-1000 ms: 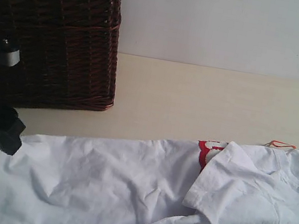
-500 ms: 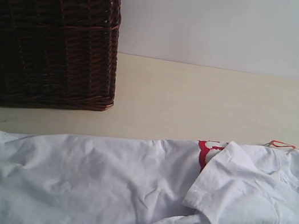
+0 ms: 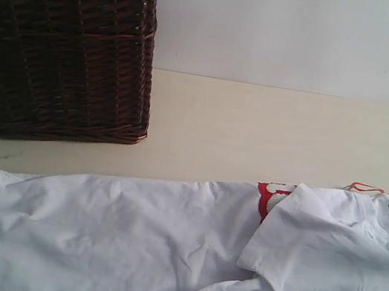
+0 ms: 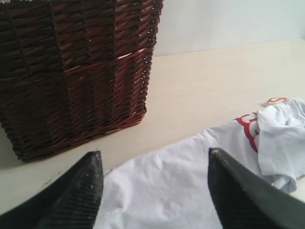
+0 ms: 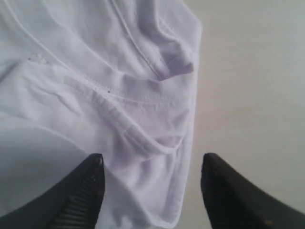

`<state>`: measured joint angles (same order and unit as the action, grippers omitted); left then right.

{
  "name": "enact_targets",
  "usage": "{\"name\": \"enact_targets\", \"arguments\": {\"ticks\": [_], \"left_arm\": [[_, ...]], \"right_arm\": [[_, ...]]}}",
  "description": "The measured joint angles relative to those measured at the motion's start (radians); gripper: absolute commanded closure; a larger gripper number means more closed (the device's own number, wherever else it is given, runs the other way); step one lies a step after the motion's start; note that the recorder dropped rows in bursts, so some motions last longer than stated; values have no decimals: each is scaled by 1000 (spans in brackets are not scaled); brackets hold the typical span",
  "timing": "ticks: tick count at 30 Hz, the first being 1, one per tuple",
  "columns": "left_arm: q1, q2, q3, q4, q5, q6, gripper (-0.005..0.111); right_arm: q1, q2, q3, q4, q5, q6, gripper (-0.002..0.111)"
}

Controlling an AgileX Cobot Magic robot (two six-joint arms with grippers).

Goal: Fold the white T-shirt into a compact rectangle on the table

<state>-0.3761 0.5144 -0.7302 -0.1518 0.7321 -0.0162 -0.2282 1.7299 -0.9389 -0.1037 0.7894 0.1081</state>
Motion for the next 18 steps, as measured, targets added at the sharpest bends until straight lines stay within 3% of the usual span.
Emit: {"name": "enact_targets", "arguments": {"ticks": [13,16,18], "left_arm": [[-37,-114,0,37,0,-5,45],[-37,-116,2,37,0,-10,45],[-37,-116,2,37,0,-10,45]], "right_arm": [[0,157,-15,0,-69,0,51],[0,168,-25,4,-62,0,60],[0,171,-27,10,-58,-2,74]]}}
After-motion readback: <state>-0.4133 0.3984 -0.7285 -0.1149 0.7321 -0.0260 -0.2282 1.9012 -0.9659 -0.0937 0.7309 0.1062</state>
